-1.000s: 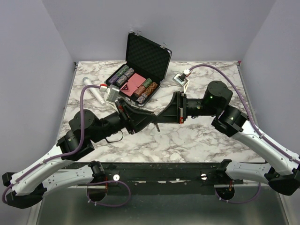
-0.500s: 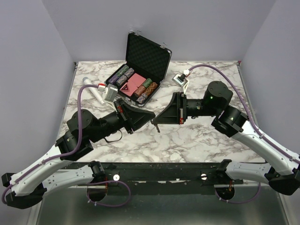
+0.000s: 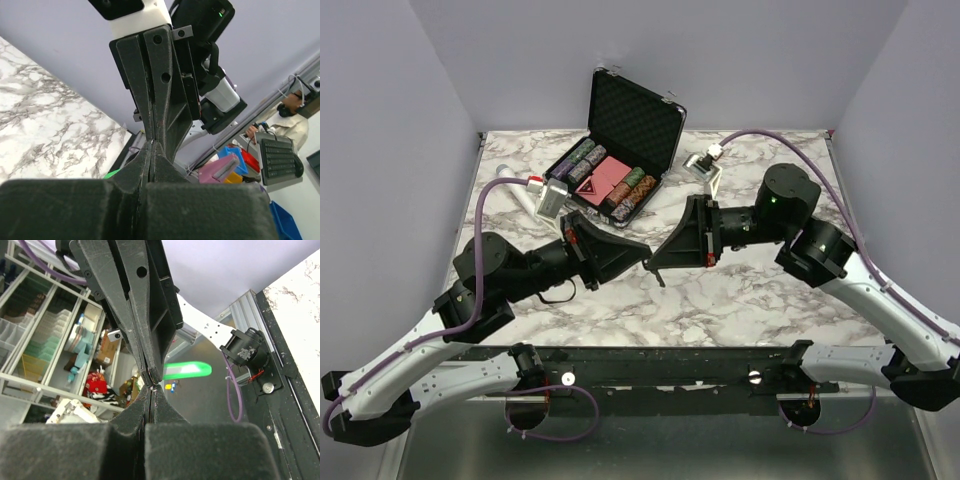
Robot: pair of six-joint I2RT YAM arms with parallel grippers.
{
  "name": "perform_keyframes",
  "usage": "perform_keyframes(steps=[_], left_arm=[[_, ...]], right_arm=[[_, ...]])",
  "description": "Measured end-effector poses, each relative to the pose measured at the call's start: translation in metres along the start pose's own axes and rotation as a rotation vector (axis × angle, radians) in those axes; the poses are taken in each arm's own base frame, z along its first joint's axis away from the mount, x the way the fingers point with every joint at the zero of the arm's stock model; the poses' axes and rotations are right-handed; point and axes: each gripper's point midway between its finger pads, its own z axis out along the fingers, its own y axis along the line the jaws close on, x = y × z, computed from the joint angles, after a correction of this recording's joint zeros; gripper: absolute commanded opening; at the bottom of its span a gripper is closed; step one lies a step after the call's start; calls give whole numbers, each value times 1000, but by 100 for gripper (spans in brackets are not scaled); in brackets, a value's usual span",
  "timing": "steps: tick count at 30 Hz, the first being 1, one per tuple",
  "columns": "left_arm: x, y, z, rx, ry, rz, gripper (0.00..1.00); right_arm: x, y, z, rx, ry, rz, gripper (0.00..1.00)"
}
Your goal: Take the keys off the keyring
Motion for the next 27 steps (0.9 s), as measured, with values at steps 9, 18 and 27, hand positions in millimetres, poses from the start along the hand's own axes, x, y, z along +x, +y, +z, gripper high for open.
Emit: perform_keyframes(steps=[9, 18, 27], left_arm=[[12, -12, -6, 63, 88, -1, 0], [32, -17, -6, 114, 192, -13, 0], [42, -32, -2, 196, 283, -34, 0]], right_arm=[[11, 5, -2, 10, 117, -50, 1], [30, 4, -8, -10, 224, -61, 1], [42, 15, -17, -58, 301, -88, 1]])
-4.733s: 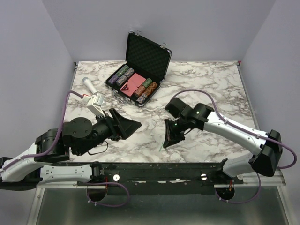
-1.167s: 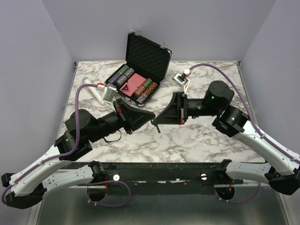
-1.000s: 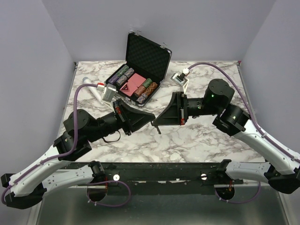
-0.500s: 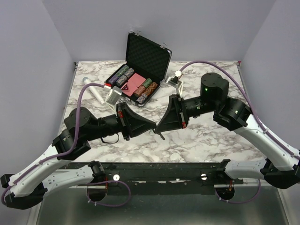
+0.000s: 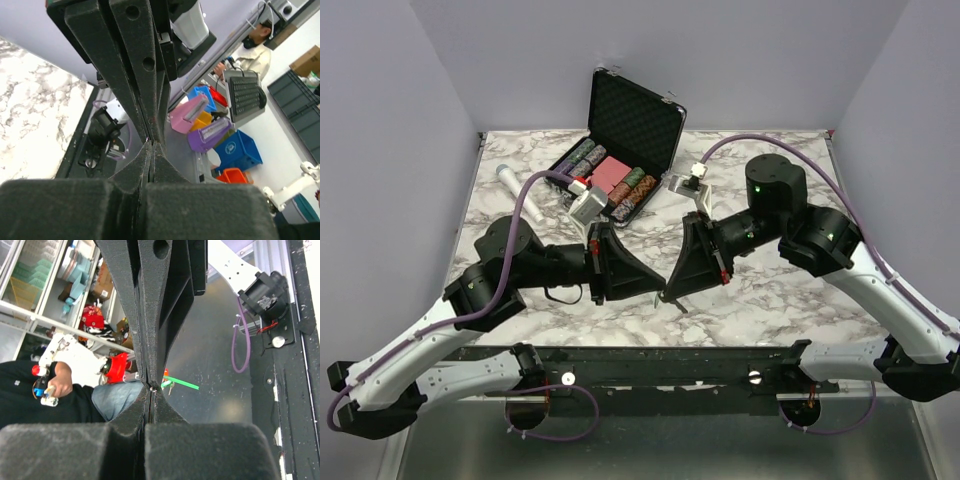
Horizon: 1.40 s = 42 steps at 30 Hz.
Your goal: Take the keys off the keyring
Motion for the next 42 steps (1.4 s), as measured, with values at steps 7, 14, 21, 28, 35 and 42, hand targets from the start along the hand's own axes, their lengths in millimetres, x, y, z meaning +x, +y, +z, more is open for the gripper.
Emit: perform_keyframes(steps=[7, 14, 21, 28, 35, 42], left_arm=[[9, -8, 7, 48, 107, -7, 0], [14, -12, 12, 80, 192, 9, 0], [19, -14, 14, 114, 221, 10, 0], [28, -16, 18, 165, 303, -2, 0], [34, -20, 22, 213, 394, -11, 0], [35, -22, 22, 239, 409, -10, 0]], right_arm=[[10, 7, -3, -38, 50, 3, 1], [17, 10, -5, -55, 78, 14, 1], [23, 12, -6, -66, 101, 34, 1], [34, 14, -8, -85, 150, 80, 1], [41, 16, -10, -94, 177, 102, 1], [44, 18, -12, -92, 180, 103, 1]])
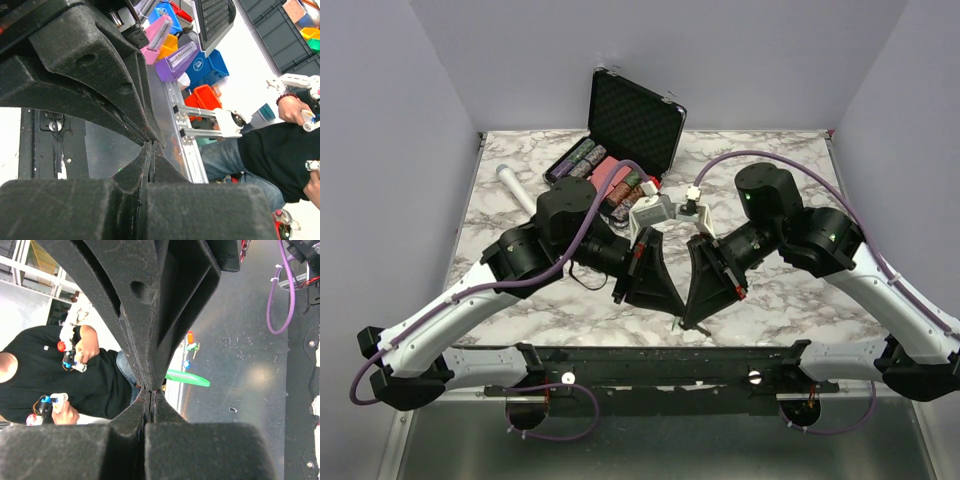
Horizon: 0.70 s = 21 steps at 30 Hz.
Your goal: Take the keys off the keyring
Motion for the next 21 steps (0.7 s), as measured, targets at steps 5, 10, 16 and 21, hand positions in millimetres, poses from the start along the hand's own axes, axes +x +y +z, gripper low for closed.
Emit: perform_keyframes(steps=[5, 10, 16, 21], left_arm=[[5, -3, 1, 44, 39, 2, 0], [8, -4, 2, 69, 82, 13, 0], [15, -6, 3, 88, 111, -4, 0], [25, 0, 3, 49, 116, -10, 0]], right_arm=[[1, 2, 0, -10, 6, -6, 1], [3, 2, 0, -14, 11, -15, 1], [3, 3, -1, -15, 9, -25, 1], [-3, -3, -3, 33, -29, -60, 1]])
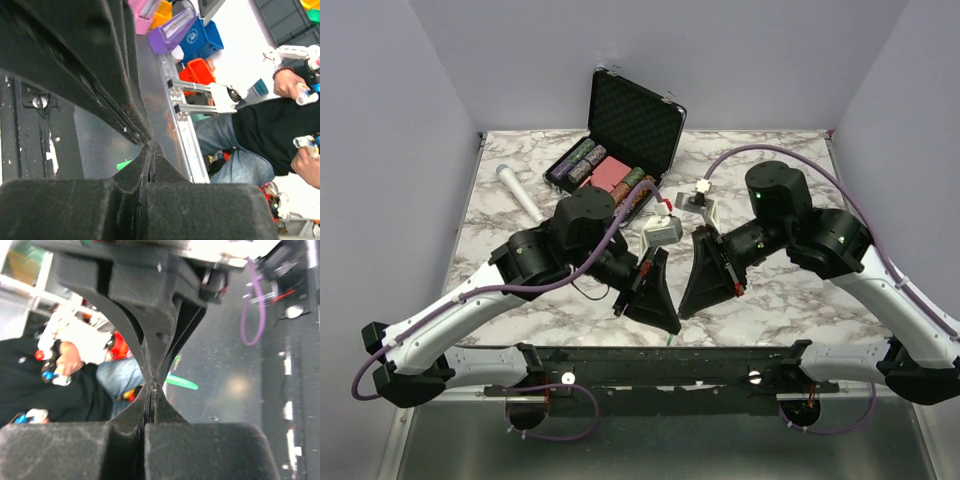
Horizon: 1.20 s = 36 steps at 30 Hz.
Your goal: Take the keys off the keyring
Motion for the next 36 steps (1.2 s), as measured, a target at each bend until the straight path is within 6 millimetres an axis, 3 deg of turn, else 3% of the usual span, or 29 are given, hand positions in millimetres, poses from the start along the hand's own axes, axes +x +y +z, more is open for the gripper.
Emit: perform_keyframes(steps=[7, 12, 17, 23, 26, 30, 36], left_arm=[[17, 23, -4, -147, -57, -52, 0], [13, 28, -19, -265, -162, -40, 0], [1, 26, -40, -377, -284, -6, 0], [8, 36, -71, -546, -392, -16, 0], [26, 54, -93, -687, -433, -55, 0], [58, 76, -120, -848, -470, -101, 0], [97, 101, -151, -1022, -508, -153, 0]], right_arm=[[-12, -17, -10, 150, -155, -64, 1], [-16, -22, -21, 248, -267, -74, 1], [-26, -49, -40, 423, -455, -29, 1], [-9, -128, -70, 738, -653, 194, 1], [5, -168, -82, 889, -706, 303, 1], [22, -214, -83, 1026, -686, 396, 1], [28, -270, -76, 1140, -632, 458, 1]])
